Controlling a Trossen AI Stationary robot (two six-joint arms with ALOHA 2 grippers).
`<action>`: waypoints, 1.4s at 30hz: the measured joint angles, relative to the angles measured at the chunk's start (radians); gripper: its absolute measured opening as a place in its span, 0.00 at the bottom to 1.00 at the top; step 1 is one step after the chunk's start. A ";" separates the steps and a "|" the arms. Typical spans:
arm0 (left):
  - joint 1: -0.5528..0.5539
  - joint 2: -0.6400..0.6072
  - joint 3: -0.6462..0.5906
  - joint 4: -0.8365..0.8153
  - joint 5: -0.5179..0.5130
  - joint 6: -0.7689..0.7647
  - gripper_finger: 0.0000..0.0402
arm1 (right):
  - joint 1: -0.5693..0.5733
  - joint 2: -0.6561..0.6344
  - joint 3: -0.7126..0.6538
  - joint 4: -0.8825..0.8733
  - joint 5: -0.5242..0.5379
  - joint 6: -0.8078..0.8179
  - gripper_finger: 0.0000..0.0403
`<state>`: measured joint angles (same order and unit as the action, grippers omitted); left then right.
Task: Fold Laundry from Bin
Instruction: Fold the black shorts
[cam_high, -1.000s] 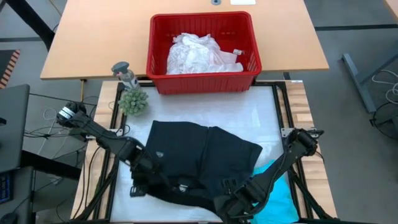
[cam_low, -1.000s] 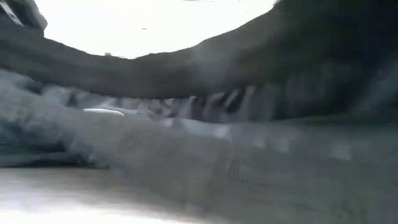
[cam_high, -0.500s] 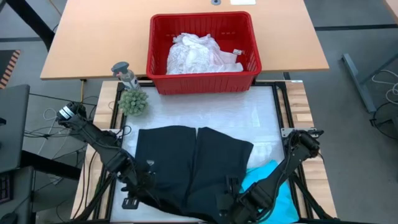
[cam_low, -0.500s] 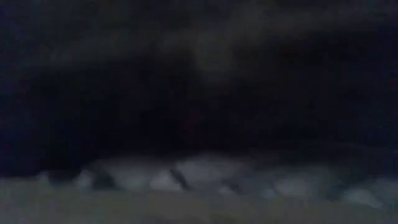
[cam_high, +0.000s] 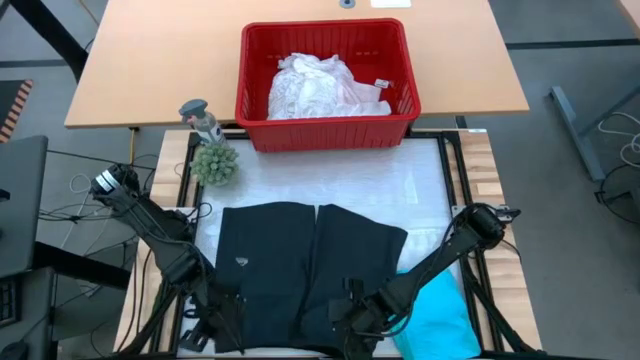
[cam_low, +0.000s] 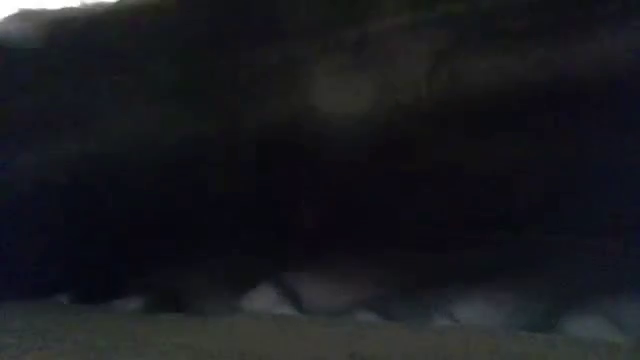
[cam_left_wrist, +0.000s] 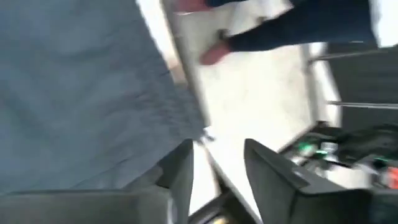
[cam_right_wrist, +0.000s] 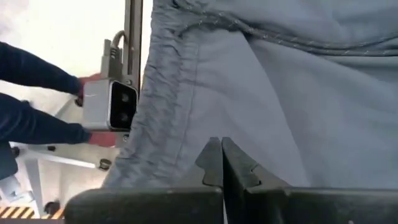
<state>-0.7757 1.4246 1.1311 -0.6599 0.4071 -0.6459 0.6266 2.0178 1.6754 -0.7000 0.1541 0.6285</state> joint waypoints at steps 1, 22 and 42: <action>-0.003 0.000 -0.003 0.032 0.016 -0.013 0.38 | 0.000 0.000 -0.020 0.031 -0.002 0.002 0.05; 0.244 -0.123 -0.261 0.031 -0.598 0.253 0.00 | -0.128 -0.011 -0.095 -0.040 0.054 -0.109 0.03; 0.429 -0.188 -0.580 0.024 -0.576 -0.119 0.00 | -0.293 -0.003 -0.094 -0.246 0.145 -0.011 0.03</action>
<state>-0.3470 1.2369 0.5514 -0.6361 -0.1687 -0.7653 0.3331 2.0151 1.5818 -0.9456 0.2989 0.6177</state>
